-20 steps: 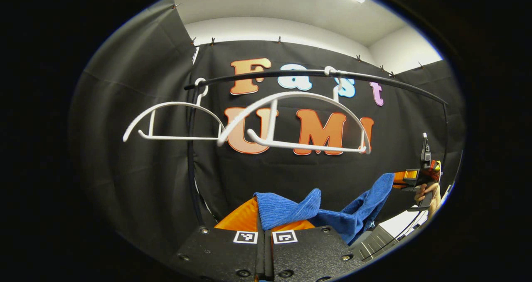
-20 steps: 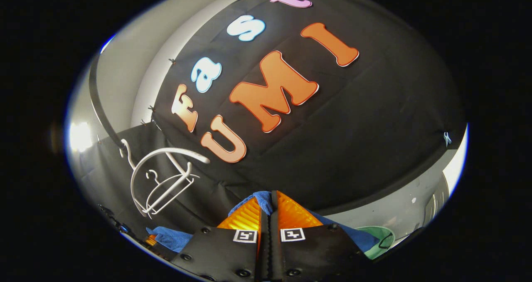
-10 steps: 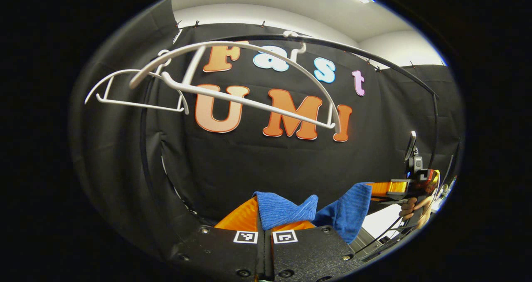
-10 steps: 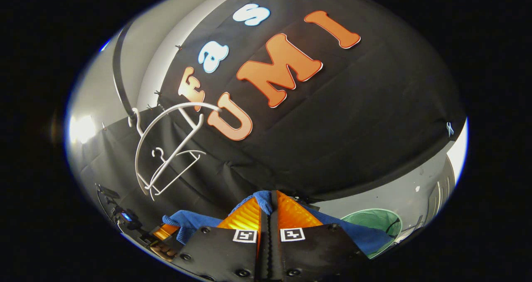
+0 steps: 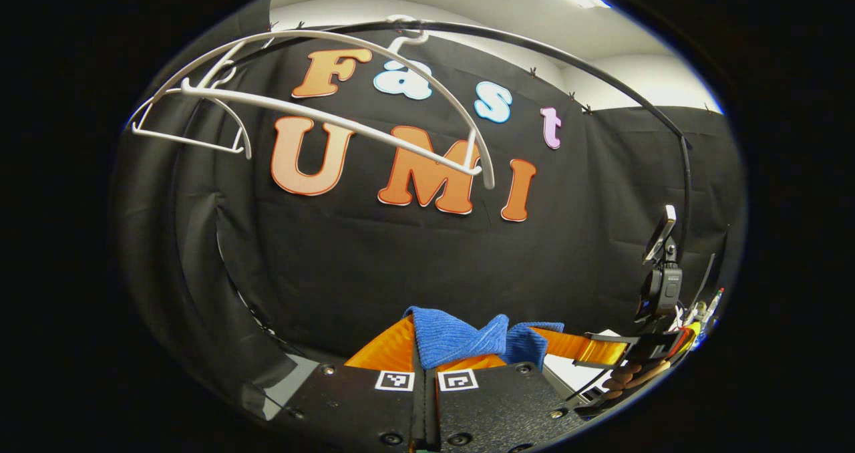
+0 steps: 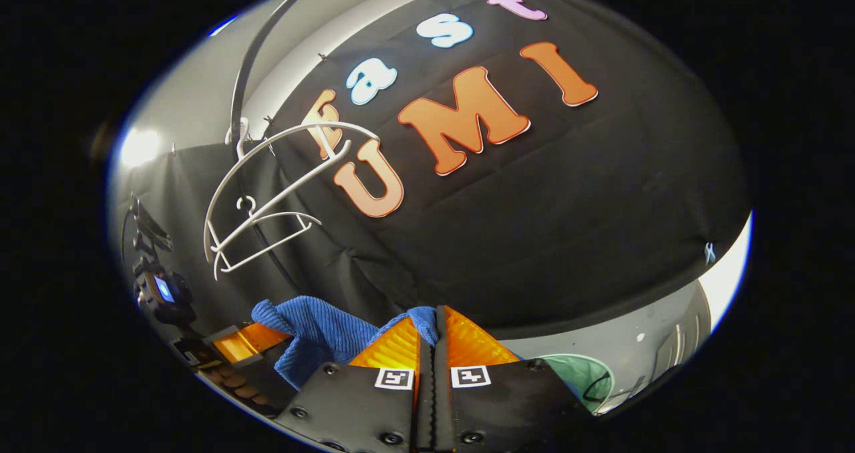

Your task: Grasp the clothes on the hanger with both hands and then place them into the laundry hamper below.

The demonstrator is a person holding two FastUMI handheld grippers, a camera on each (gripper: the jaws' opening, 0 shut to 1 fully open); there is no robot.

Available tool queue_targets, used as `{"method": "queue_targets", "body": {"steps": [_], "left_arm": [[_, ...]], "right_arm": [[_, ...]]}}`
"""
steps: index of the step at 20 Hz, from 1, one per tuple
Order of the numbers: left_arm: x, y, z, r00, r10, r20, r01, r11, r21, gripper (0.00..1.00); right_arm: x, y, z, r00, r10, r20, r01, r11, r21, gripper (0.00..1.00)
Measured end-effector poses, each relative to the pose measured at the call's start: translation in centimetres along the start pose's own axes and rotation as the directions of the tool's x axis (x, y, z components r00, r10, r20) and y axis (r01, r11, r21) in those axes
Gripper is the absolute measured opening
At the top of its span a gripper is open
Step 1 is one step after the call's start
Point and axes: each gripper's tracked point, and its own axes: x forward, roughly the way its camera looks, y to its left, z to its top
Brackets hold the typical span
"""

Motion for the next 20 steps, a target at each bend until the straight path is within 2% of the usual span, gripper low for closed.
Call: {"method": "queue_targets", "body": {"steps": [6, 11, 14, 17, 19, 20], "left_arm": [[1.4, 0.1, -5.7, 0.998, 0.053, -0.024, -0.054, 0.998, -0.035, 0.0], [2.8, -0.4, -12.7, 0.991, 0.064, -0.118, -0.067, 0.997, -0.029, 0.0], [3.3, 0.0, -17.5, 0.977, 0.095, -0.191, -0.094, 0.995, 0.013, 0.0], [3.0, 0.2, -22.2, 0.957, 0.108, -0.27, -0.109, 0.994, 0.012, 0.0], [2.5, 1.3, -25.5, 0.937, 0.145, -0.317, -0.147, 0.989, 0.017, 0.0], [2.4, 1.2, -27.4, 0.924, 0.138, -0.357, -0.142, 0.99, 0.015, 0.0]], "right_arm": [[-1.4, -5.0, -3.6, 0.989, -0.136, 0.054, 0.14, 0.988, -0.07, 0.07], [-1.5, -10.4, -9.4, 0.964, -0.266, 0.006, 0.265, 0.959, -0.099, 0.07], [-1.4, -12.3, -12.7, 0.949, -0.313, -0.023, 0.308, 0.943, -0.126, 0.07], [-1.2, -14.3, -16.5, 0.936, -0.342, -0.08, 0.328, 0.933, -0.148, 0.07], [-1.1, -16.3, -19.4, 0.916, -0.375, -0.138, 0.353, 0.921, -0.164, 0.07], [-0.8, -17.3, -20.8, 0.906, -0.388, -0.17, 0.361, 0.917, -0.17, 0.07]]}}
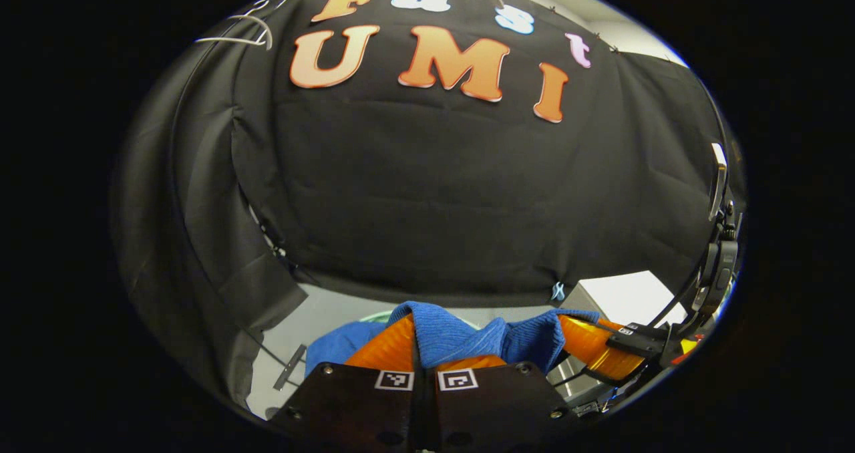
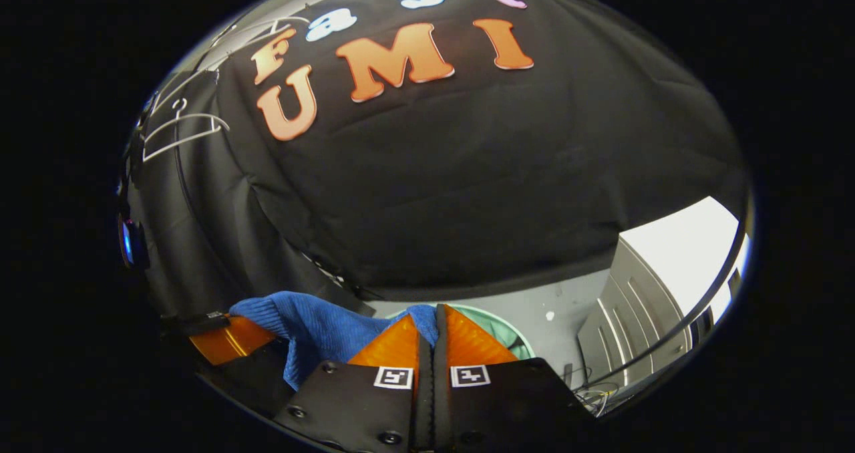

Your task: Grasp the clothes on the hanger with both hands and then place them into the laundry hamper below.

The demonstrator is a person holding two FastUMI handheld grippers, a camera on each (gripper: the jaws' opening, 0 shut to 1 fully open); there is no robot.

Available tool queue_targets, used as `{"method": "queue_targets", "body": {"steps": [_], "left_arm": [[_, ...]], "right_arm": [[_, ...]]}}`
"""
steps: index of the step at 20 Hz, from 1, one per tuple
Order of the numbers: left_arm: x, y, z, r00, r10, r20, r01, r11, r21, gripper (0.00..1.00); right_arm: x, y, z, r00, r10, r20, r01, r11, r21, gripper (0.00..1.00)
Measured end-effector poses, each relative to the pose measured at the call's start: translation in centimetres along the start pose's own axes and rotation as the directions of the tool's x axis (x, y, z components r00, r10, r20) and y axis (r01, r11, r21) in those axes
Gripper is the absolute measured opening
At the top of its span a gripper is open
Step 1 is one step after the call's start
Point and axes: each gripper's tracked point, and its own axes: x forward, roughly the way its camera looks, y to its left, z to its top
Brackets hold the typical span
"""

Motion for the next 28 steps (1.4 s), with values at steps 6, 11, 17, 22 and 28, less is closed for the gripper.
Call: {"method": "queue_targets", "body": {"steps": [6, 11, 17, 22, 28], "left_arm": [[2.6, 1.2, -6.0, 0.988, 0.002, -0.152, -0.009, 0.999, -0.048, 0.0], [4.0, 2.0, -8.3, 0.971, 0.021, -0.24, -0.039, 0.997, -0.068, 0.0], [4.8, 5.7, -13.5, 0.916, 0.123, -0.383, -0.144, 0.989, -0.027, 0.01], [4.7, 6.3, -15.2, 0.897, 0.125, -0.424, -0.165, 0.984, -0.06, 0.06], [4.3, 6.2, -13.7, 0.912, 0.126, -0.391, -0.17, 0.982, -0.08, 0.95]], "right_arm": [[1.7, -1.7, -4.3, 0.994, -0.048, -0.097, 0.043, 0.998, -0.053, 0.07], [3.5, -3.0, -7.7, 0.978, -0.098, -0.183, 0.085, 0.993, -0.078, 0.07], [5.4, -4.8, -13.0, 0.939, -0.141, -0.313, 0.118, 0.989, -0.092, 0.08], [5.5, -5.4, -15.1, 0.912, -0.159, -0.379, 0.136, 0.987, -0.085, 0.13], [5.0, -5.5, -11.5, 0.935, -0.179, -0.307, 0.161, 0.984, -0.082, 0.98]]}}
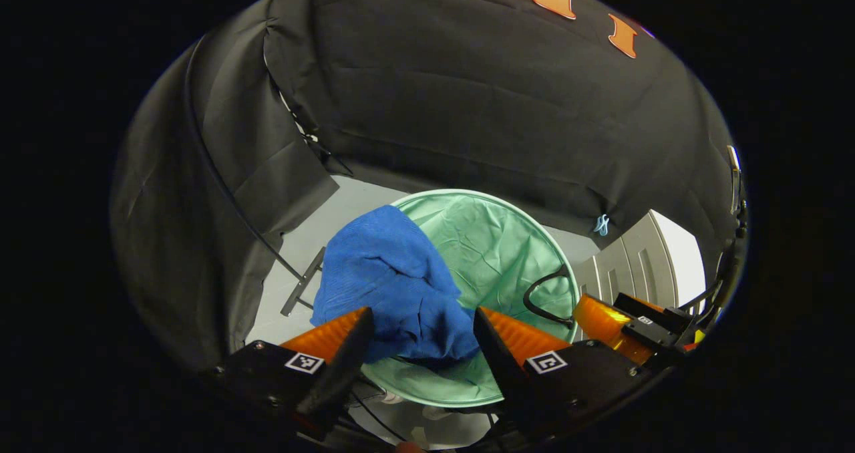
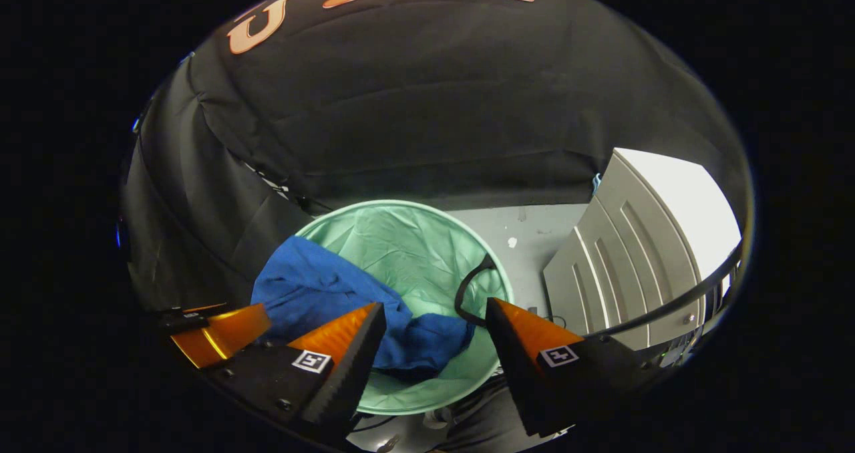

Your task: Grasp the clothes on the hanger with both hands and then place them into the laundry hamper below.

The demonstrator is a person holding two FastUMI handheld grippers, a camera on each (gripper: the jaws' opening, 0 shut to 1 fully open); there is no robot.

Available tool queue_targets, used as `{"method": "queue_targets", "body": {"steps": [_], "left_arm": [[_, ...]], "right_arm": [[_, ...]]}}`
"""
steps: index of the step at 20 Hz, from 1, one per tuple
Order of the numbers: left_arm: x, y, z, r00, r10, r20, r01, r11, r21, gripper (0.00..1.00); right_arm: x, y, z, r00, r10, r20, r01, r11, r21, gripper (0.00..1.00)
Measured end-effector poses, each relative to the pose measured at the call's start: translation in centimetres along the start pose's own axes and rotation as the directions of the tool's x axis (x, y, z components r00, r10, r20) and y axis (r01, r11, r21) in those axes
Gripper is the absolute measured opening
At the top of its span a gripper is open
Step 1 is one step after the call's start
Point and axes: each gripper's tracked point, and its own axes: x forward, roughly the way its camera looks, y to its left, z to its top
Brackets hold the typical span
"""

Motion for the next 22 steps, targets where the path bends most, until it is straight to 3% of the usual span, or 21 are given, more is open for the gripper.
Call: {"method": "queue_targets", "body": {"steps": [6, 11, 17, 22], "left_arm": [[-4.3, -0.8, 4.0, 0.99, -0.018, 0.136, 0.016, 1.0, 0.021, 0.96], [-11.9, 0.0, 8.4, 0.943, -0.012, 0.333, 0.007, 1.0, 0.014, 0.96], [-23.3, 1.9, 13.9, 0.822, 0.011, 0.569, -0.01, 1.0, -0.005, 0.96], [-33.9, 4.8, 15.8, 0.694, 0.057, 0.718, -0.039, 0.998, -0.042, 0.93]], "right_arm": [[-5.5, -0.2, 4.9, 0.988, 0.015, 0.153, -0.019, 1.0, 0.022, 0.99], [-12.4, -0.3, 9.4, 0.949, 0.025, 0.314, -0.035, 0.999, 0.026, 0.99], [-23.9, 1.6, 14.9, 0.853, 0.08, 0.516, -0.068, 0.997, -0.042, 0.98], [-32.0, 2.3, 16.5, 0.77, 0.127, 0.626, -0.073, 0.991, -0.111, 1.0]]}}
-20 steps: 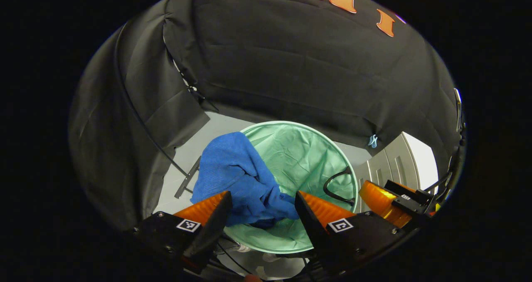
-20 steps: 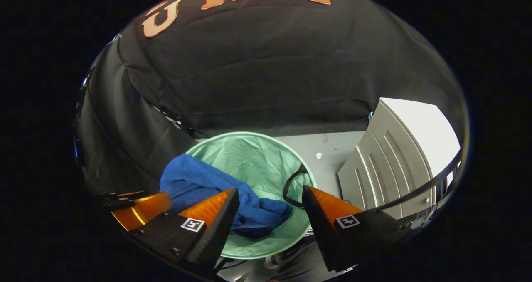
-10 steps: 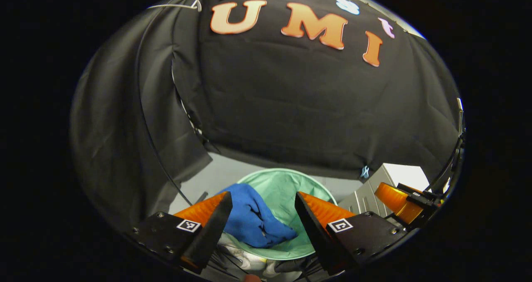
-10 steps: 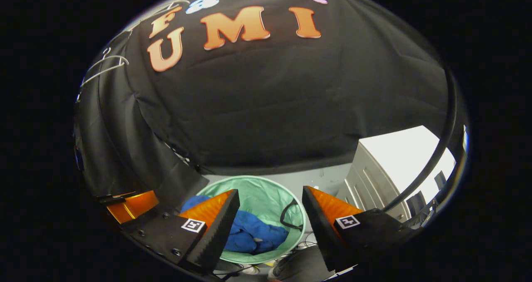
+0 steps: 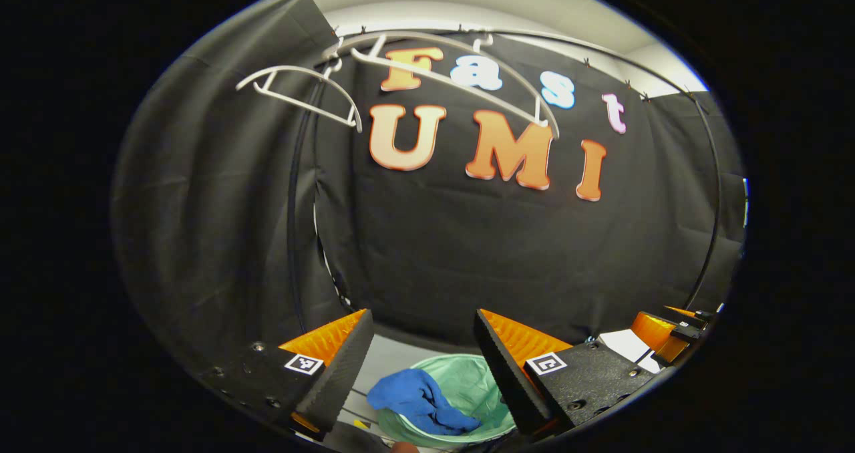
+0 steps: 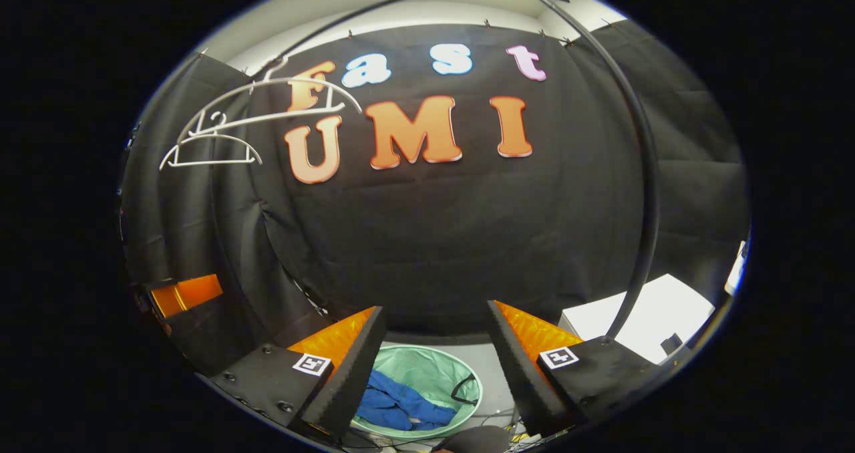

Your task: Grasp the clothes on the hanger with both hands and then place them into the laundry hamper below.

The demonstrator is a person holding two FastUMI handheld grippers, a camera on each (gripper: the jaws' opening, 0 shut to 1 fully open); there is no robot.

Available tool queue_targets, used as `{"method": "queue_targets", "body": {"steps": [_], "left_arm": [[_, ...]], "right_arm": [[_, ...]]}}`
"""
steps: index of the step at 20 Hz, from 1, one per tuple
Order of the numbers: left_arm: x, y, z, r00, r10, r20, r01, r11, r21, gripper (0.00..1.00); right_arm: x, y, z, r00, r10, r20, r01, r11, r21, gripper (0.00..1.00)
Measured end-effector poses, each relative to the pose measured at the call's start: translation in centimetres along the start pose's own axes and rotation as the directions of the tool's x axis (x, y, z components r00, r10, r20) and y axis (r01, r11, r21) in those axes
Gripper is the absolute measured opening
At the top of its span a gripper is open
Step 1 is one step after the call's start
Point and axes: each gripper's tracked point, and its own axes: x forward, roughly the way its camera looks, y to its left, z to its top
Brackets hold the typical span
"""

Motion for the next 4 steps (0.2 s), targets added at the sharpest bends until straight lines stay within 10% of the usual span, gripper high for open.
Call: {"method": "queue_targets", "body": {"steps": [4], "left_arm": [[-4.2, 1.3, 4.0, 0.996, 0.032, 0.088, -0.033, 0.999, 0.011, 0.93]], "right_arm": [[-2.7, -1.5, 3.8, 0.998, -0.011, 0.068, 0.012, 1.0, -0.026, 1.0]]}}
